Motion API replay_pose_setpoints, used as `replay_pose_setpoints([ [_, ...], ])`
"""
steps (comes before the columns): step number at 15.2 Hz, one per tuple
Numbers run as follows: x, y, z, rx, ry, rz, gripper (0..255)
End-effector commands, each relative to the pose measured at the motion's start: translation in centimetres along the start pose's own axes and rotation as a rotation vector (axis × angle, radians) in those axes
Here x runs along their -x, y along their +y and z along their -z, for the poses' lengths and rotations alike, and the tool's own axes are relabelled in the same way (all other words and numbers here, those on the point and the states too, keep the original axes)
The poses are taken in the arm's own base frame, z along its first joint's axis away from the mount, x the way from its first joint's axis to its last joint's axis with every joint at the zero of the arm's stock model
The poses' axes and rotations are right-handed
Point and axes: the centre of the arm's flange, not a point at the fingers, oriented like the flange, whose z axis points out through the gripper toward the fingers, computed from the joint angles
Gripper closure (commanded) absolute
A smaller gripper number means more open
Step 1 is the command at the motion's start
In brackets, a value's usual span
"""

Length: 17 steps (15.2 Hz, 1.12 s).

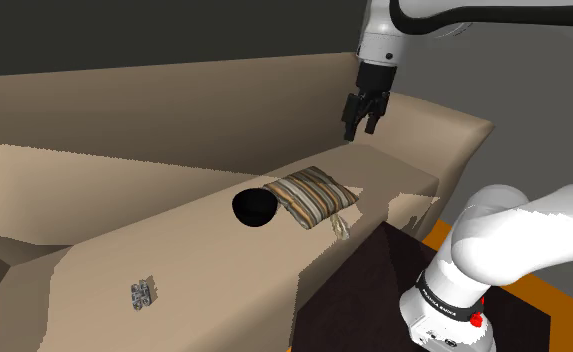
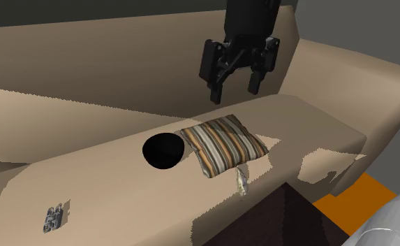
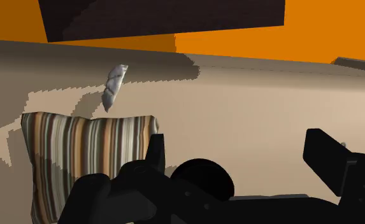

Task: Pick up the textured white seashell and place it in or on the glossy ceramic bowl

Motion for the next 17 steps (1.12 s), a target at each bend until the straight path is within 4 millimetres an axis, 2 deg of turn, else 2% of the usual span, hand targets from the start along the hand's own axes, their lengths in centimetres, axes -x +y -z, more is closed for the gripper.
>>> replay_pose_setpoints([
  [1, 0.0, 0.0, 0.0, 0.000, 0.000, 0.000, 0],
  [17, -3.2, 6.6, -19.3, 0.075, 0.048, -0.238, 0],
])
